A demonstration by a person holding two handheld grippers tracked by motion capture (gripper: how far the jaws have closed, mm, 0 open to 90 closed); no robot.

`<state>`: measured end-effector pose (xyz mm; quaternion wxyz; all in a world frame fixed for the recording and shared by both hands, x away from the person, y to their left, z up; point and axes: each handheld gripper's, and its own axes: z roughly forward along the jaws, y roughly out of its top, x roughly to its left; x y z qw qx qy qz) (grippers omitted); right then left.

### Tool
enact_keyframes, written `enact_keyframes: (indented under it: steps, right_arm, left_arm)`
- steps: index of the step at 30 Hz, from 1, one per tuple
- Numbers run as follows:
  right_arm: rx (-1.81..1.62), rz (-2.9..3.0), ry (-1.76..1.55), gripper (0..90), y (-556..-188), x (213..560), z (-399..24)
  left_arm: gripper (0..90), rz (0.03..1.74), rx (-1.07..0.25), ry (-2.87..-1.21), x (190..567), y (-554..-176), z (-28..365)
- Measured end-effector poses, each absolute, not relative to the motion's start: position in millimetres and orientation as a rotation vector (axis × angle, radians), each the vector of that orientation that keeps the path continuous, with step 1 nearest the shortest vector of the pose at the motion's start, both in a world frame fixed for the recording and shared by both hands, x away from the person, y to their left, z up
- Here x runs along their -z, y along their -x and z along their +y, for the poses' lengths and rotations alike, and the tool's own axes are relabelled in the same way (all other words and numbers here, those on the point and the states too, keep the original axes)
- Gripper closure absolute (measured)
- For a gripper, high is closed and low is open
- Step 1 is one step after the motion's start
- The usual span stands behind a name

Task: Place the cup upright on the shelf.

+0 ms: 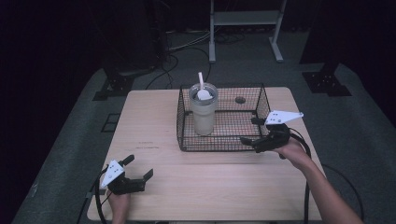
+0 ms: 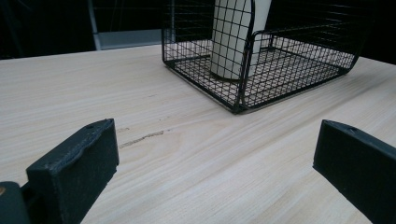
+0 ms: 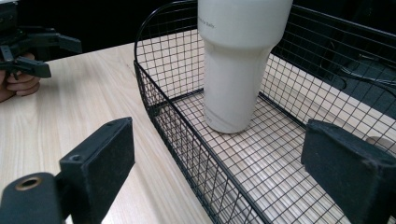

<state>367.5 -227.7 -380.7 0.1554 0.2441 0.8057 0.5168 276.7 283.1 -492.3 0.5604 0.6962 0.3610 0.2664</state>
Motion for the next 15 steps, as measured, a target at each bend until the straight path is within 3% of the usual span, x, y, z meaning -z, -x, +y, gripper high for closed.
enact_keyframes:
  steps: [15]
  right_arm:
    - [-1.496, 2.297, -0.744, 9.2, -349.9, 396.7, -244.3]
  left_arm:
    - [0.0, 0.851, -0.629, -1.641, 492.5, -276.6, 282.6]
